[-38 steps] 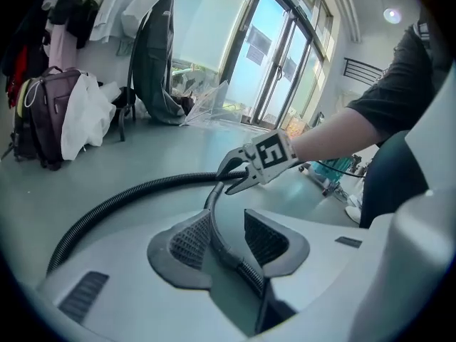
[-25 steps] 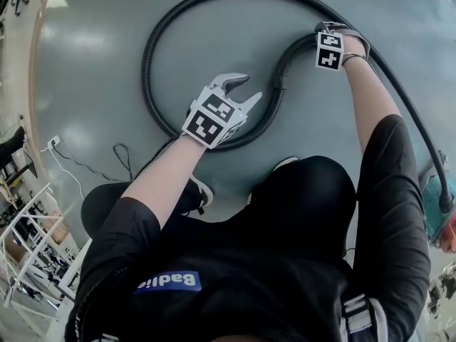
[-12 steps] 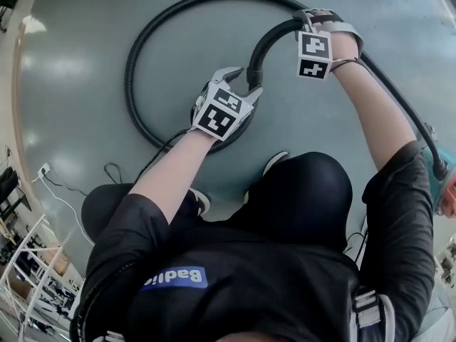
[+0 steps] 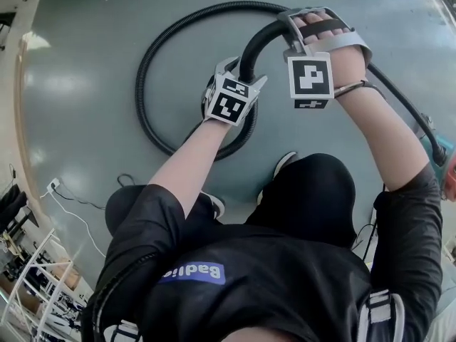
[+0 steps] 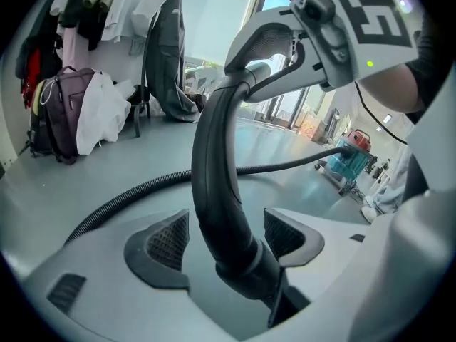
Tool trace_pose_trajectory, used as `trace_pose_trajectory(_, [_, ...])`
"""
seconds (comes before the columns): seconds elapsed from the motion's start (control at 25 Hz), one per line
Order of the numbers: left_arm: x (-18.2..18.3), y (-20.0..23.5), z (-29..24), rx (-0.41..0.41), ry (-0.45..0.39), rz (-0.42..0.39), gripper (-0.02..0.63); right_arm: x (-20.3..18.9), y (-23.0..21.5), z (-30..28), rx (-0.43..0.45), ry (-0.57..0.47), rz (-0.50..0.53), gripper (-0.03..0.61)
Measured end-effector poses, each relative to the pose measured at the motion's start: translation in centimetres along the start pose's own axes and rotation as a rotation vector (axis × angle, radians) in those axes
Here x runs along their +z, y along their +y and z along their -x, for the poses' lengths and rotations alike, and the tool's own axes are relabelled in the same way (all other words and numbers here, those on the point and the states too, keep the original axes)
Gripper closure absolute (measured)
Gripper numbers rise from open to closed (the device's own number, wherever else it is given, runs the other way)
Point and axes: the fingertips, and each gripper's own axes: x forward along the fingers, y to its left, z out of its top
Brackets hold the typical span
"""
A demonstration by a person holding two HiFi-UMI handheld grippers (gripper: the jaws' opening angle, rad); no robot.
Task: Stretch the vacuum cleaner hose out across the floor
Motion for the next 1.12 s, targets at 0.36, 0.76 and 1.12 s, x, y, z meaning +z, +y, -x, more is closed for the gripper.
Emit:
trace_pose_trajectory(0.36, [1.2, 3.0, 1.9, -0.015, -0.069, 0.041, 0.371, 3.6, -3.6, 1.6, -0.005, -0.007, 0.016, 0.414])
trace_pose_trajectory(0.76, [10.8, 6.8, 17.5, -0.002, -0.087, 0.061, 0.439, 9.6, -17.8, 14.8, -0.124, -0.108, 0.003, 0.421])
trace_pose_trajectory(1.12, [21.3, 2.1, 34.0, 0.009, -0.103, -0.027, 0.445, 10.0, -26.5, 34.4, -0.053, -0.205, -0.085, 0.433])
